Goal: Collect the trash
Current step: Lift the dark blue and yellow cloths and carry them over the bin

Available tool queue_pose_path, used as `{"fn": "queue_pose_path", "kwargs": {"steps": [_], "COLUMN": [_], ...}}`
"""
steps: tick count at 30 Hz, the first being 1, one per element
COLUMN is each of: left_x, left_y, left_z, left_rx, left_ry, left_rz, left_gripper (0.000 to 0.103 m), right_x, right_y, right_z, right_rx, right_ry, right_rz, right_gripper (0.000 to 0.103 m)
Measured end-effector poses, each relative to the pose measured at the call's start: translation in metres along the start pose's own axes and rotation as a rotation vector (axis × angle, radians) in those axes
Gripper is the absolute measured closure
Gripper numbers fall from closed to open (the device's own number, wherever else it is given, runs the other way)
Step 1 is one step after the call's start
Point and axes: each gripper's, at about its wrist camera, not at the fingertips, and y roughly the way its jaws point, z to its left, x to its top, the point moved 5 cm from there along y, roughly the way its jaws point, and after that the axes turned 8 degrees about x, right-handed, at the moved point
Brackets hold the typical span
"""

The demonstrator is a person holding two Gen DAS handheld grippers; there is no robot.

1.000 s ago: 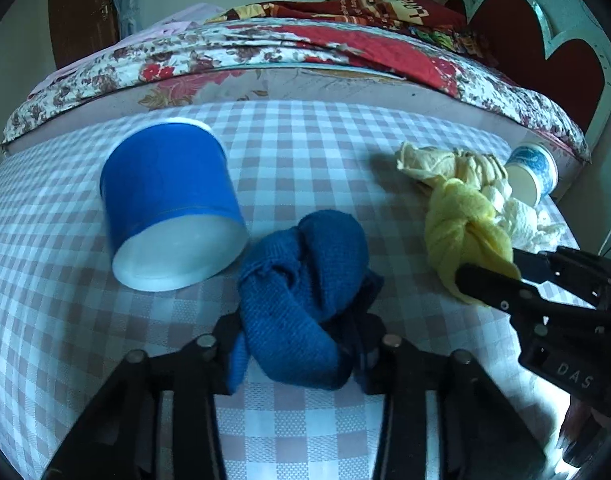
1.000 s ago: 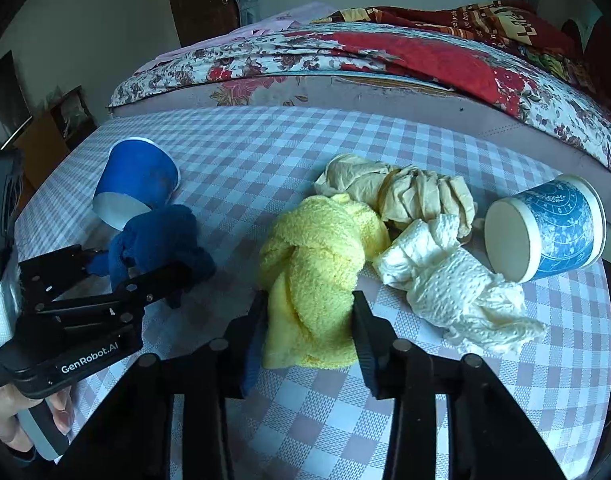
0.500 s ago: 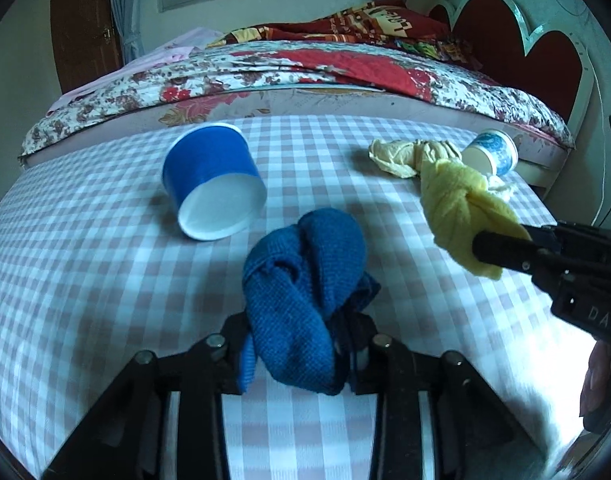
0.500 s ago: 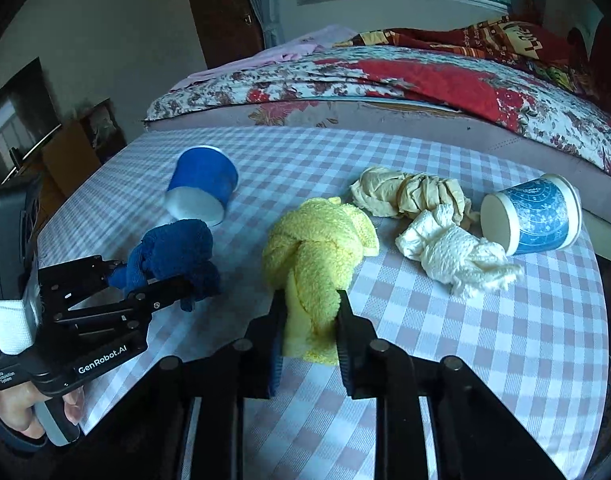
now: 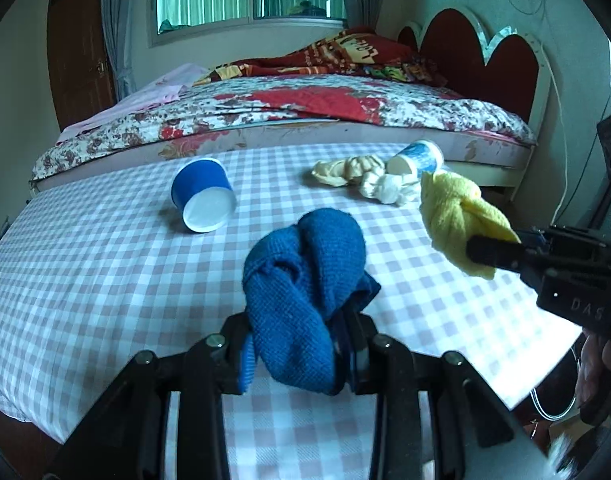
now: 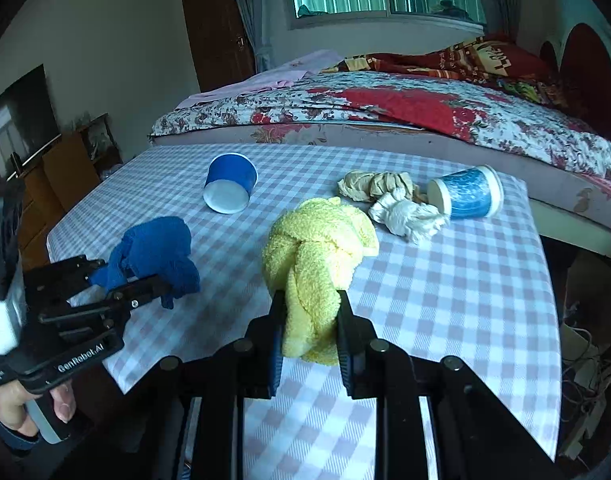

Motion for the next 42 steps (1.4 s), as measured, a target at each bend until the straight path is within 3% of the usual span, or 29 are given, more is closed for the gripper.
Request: {"fn": "queue_pose_path", "kwargs": {"steps": [21,42], "left_x": [-0.018,-0.035], "left_y": [-0.086,-0.112], "left_z": [-0.093,-0.225], "left_rx": [-0.125,-0.334], "left_ry": [0.114,0.26], "left_rz": [-0.083,-0.085], "left_gripper": [0.068,0.069], "right_x": [-0.056,-0.133], "right_y": [-0.15,-0.247], "right_z": [-0.025,-0.1], "right_rx": [-0.112,-0.305], "right_ry": [0.094,0.229], "right_rz": [-0.15,-0.17], "right_gripper": [0.079,0.079]}}
